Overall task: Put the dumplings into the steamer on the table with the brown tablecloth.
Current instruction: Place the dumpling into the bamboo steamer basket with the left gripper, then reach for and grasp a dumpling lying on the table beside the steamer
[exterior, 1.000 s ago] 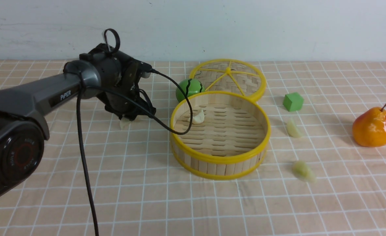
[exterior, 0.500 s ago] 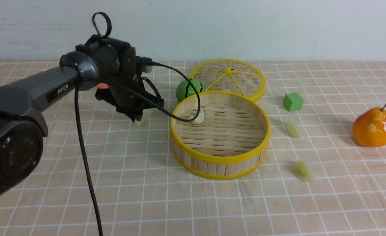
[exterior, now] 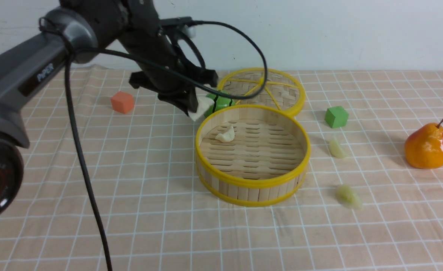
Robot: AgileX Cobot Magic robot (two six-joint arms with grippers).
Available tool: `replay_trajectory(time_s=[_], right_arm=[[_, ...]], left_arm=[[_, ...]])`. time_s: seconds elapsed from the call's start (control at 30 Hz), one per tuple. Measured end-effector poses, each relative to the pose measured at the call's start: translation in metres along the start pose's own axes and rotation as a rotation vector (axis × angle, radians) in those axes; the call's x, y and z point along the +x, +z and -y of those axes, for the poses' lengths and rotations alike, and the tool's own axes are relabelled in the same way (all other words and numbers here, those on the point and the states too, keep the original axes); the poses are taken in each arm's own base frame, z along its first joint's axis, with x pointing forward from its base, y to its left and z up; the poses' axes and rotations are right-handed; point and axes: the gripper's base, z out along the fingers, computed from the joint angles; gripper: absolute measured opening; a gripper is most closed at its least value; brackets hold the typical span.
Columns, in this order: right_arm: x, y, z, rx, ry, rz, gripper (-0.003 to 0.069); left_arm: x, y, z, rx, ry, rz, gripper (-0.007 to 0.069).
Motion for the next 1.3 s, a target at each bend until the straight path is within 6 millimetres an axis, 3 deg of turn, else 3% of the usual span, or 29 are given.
replay_trajectory(time_s=[0.13, 0.3, 0.37, 0.57, 0.63, 0.67, 0.7, 0.77, 0.87, 0.93, 1.03, 1.1, 1.17, 1.3], right_arm=[[-0.001, 0.0, -0.001, -0.012, 0.025, 0.008, 0.0094], [-0.001, 0.0, -0.003, -0.029, 0.062, 0.012, 0.0097], [-0.001, 0.0, -0.003, -0.037, 0.081, 0.012, 0.01], [0.004, -0.001, -0.007, -0.071, 0.033, -0.062, 0.0105], [0.003, -0.003, -0.01, -0.097, -0.016, -0.098, 0.0105], [0.002, -0.004, -0.013, -0.123, -0.054, -0.128, 0.0105], [0.001, -0.004, -0.014, -0.126, -0.05, -0.126, 0.0105], [-0.008, -0.003, -0.021, -0.187, -0.075, -0.166, 0.0106], [-0.023, 0.009, -0.027, -0.235, -0.078, -0.193, 0.0115], [-0.039, 0.022, -0.031, -0.26, -0.09, -0.195, 0.0127], [-0.061, 0.049, -0.032, -0.259, -0.13, -0.209, 0.0164], [-0.078, 0.063, -0.032, -0.244, -0.153, -0.178, 0.0195], [-0.101, 0.091, -0.03, -0.21, -0.159, -0.145, 0.0248], [-0.131, 0.136, -0.027, -0.176, -0.176, -0.117, 0.033]], left_arm=[[0.014, 0.029, 0.031, 0.006, 0.09, -0.078, 0.0049], [0.024, 0.066, 0.031, -0.069, 0.149, -0.139, 0.0067], [0.026, 0.077, 0.027, -0.082, 0.152, -0.157, 0.0125], [0.022, 0.069, 0.03, -0.068, 0.146, -0.123, 0.0388], [0.019, 0.053, 0.033, -0.063, 0.14, -0.093, 0.0436], [0.015, 0.032, 0.037, -0.055, 0.14, -0.054, 0.0454], [0.014, 0.028, 0.037, -0.054, 0.141, -0.049, 0.0456], [0.009, -0.03, 0.047, -0.036, 0.15, 0.048, 0.045], [0.011, -0.098, 0.055, -0.015, 0.17, 0.158, 0.0397], [0.019, -0.155, 0.059, -0.016, 0.195, 0.252, 0.0316], [0.038, -0.216, 0.057, -0.05, 0.215, 0.354, 0.0204], [0.05, -0.233, 0.054, -0.079, 0.222, 0.37, 0.014], [0.07, -0.251, 0.047, -0.122, 0.23, 0.379, 0.0059], [0.097, -0.254, 0.034, -0.199, 0.228, 0.341, -0.0014]])
